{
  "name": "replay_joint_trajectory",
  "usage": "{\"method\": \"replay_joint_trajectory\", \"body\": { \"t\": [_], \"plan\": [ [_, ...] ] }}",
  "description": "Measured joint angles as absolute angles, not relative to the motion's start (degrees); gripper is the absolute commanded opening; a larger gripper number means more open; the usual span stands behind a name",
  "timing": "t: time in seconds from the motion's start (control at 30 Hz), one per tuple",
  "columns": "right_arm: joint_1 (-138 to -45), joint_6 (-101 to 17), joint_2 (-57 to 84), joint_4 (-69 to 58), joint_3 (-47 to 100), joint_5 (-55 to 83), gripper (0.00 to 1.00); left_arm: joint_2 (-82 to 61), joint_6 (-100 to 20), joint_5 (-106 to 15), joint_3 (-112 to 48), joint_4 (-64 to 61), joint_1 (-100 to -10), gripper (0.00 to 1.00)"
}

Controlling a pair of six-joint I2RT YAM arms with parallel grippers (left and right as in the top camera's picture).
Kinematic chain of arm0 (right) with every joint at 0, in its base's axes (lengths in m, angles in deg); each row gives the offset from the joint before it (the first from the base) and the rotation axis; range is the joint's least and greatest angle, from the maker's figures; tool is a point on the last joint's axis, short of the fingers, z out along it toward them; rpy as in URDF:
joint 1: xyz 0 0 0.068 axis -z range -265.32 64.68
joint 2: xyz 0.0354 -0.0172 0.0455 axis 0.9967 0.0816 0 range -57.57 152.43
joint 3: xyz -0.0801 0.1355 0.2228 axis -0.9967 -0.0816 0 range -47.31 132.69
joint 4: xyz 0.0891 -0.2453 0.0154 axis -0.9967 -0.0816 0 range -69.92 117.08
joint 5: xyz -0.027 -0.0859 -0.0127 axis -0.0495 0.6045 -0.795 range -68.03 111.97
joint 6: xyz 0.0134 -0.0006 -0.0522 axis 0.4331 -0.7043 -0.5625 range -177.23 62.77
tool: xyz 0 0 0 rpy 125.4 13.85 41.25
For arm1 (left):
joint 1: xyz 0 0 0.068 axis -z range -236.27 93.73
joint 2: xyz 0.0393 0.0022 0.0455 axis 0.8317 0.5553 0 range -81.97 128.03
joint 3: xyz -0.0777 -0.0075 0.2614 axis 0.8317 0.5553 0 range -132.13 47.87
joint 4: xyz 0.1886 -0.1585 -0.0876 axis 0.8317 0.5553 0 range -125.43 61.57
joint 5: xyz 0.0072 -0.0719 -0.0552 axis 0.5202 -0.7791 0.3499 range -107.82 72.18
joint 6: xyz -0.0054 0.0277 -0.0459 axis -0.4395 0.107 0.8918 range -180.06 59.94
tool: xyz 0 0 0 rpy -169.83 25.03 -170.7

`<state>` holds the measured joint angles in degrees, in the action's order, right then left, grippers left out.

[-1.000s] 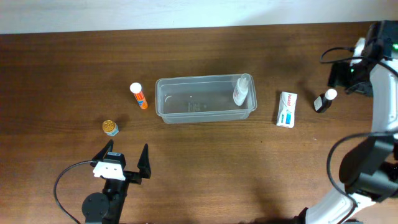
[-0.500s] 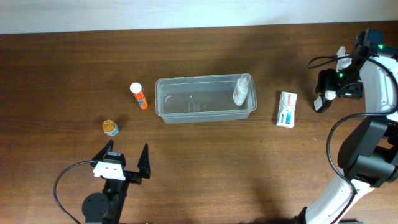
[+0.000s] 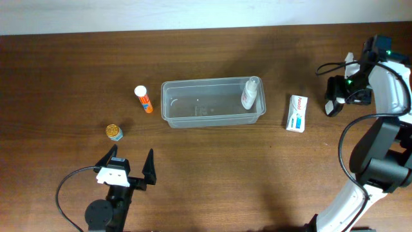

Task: Pack container
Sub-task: 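Move the right gripper back right over the small dark bottle, then lower the right gripper and grasp the dark bottle by its cap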

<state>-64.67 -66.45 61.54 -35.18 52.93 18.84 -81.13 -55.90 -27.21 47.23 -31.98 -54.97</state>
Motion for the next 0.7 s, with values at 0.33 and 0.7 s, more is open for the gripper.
{"method": "replay_joint_trajectory", "body": {
  "t": [0.33, 0.7],
  "plan": [
    [-64.7, -66.6, 61.7, -32.6, 50.4, 18.8, 0.67, -81.1, -55.9, -27.2, 47.2, -32.0, -55.0, 0.99],
    [-64.7, -66.6, 61.7, -32.2, 50.3, 18.8, 0.35, -81.1, -55.9, -27.2, 47.2, -32.0, -55.0, 0.99]
  ]
}}
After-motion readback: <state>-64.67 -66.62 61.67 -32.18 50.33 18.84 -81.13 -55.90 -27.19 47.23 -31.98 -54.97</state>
